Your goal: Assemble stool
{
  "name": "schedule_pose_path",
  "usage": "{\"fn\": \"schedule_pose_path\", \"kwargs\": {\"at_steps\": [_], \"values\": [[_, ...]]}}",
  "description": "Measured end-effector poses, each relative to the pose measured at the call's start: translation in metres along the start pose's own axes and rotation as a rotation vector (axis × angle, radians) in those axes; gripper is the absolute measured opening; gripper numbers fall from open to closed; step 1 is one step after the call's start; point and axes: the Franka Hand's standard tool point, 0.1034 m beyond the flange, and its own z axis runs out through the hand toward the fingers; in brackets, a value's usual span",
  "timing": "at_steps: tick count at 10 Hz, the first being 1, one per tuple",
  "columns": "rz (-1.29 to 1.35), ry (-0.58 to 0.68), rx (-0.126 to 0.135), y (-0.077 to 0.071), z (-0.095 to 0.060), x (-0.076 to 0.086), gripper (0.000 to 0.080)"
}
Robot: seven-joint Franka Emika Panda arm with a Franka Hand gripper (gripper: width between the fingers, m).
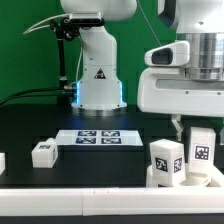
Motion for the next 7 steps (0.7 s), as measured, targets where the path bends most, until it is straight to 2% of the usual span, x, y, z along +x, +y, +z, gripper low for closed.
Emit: {"fn": "schedule_pose_path", "kwargs": {"at_steps": [1,4,7], "values": [[0.037,0.0,0.0,0.0,0.0,0.0,0.0335],[0.279,-0.003,0.005,0.001,0.0,0.001,0.0335],[0.637,0.002,0.037,0.004,0.001,0.012,0.0335]]}}
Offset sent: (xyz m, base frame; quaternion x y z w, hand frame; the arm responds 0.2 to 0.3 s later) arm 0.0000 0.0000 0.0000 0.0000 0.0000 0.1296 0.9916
